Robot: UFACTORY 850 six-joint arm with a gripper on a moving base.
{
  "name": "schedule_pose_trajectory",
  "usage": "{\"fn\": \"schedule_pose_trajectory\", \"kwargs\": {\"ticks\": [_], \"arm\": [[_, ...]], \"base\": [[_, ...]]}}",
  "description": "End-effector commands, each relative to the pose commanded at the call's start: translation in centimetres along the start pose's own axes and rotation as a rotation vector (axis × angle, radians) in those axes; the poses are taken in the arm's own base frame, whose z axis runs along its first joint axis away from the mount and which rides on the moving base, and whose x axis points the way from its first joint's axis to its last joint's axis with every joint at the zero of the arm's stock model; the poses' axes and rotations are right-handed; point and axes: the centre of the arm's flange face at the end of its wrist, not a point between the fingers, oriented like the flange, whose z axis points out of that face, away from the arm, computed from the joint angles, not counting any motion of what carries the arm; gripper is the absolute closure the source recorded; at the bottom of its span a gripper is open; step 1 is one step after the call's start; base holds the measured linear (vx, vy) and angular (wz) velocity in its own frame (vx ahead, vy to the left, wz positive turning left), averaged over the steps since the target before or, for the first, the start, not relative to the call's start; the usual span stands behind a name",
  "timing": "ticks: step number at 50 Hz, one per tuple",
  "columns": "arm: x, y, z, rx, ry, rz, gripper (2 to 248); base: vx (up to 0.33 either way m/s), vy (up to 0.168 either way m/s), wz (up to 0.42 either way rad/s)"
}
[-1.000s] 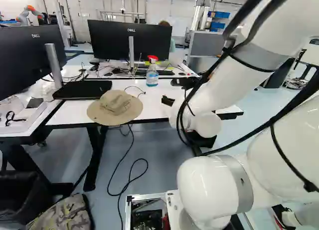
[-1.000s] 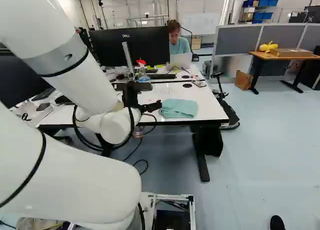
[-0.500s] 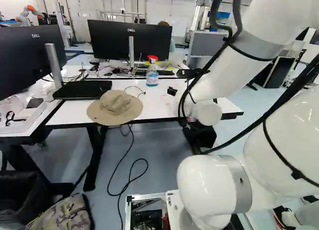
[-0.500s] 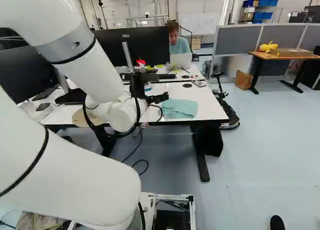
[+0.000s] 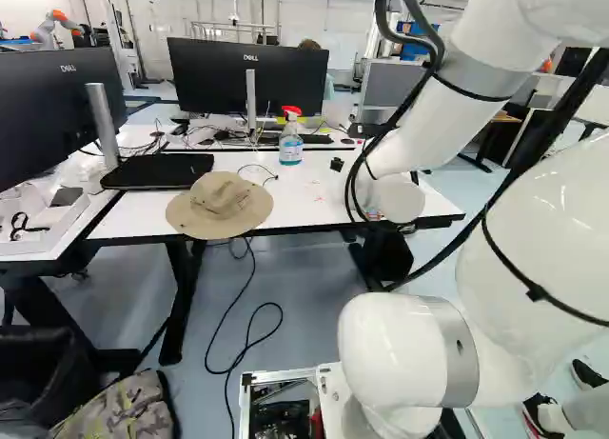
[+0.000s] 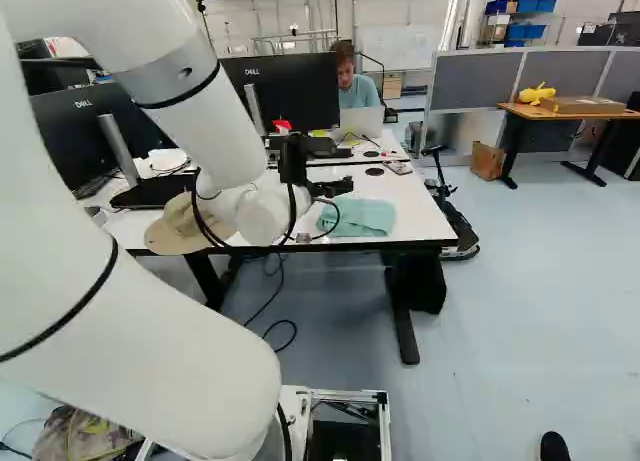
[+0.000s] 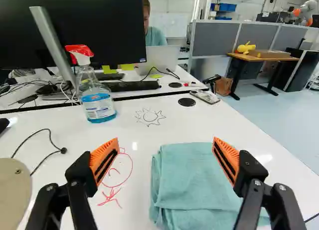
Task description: Clean the table with the green towel
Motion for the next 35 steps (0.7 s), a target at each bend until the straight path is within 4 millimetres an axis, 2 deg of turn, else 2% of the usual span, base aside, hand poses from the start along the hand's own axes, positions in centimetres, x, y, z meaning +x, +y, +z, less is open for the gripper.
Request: {"fn": "schedule_pose_trajectory", "kwargs": {"ticks": [17, 35], "arm": [[0.5, 2.0, 2.0, -0.052, -0.013, 0.013, 3], [0.2, 4.3, 4.2, -0.104, -0.121, 0.032, 3]], "base": [[0.000, 0.000, 0.000], [0.000, 0.000, 0.000]]}}
